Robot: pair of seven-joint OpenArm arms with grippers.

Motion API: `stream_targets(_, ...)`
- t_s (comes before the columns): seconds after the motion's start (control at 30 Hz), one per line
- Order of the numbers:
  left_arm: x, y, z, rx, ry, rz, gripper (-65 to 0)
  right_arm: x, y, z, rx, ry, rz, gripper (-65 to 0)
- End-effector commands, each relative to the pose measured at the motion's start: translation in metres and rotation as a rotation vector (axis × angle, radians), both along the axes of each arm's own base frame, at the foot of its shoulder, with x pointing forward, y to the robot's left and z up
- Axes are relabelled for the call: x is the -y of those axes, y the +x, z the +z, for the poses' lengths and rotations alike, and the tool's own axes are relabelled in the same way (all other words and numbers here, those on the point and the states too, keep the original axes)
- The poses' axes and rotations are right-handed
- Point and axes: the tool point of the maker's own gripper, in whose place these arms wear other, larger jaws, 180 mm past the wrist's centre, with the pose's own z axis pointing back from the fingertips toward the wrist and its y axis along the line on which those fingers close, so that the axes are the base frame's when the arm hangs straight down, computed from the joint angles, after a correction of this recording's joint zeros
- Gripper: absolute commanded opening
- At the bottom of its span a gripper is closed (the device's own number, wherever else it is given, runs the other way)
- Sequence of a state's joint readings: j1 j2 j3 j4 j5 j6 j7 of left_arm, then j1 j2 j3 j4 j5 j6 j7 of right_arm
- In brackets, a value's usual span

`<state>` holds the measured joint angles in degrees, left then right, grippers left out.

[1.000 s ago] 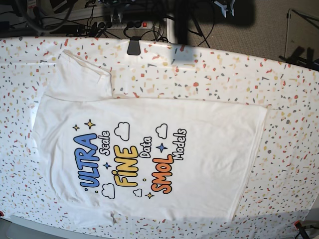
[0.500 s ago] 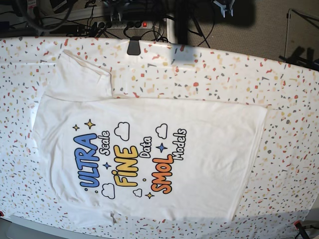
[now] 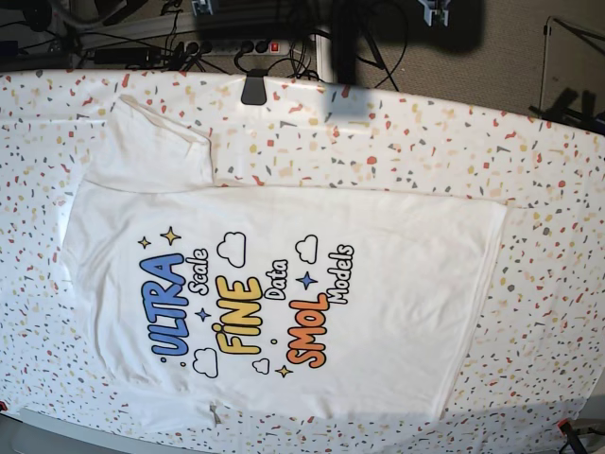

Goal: Fold the T-shirt properly

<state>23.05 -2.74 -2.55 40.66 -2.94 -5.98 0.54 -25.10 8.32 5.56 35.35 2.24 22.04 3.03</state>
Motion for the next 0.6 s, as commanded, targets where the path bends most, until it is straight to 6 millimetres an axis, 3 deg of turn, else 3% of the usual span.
stream_targets(0.0, -0.007, -0.001, 0.008, 0.029, 0.012, -0.007, -40.9, 0.004, -0.006, 0.008, 0.017, 0.019, -0.001, -44.2)
stream_targets(0.27, -0.023, 0.015, 0.078, 0.203, 0.074, -0.178, -40.9, 0.005, 0.001, 0.078, 0.183, 0.111, 0.157, -44.2)
stream_targets(0.57, -0.039, 0.048, 0.175, 0.359, 0.287, -0.568, -41.0, -0.005, 0.02, 0.193, 0.371, 0.117, 0.429, -44.2)
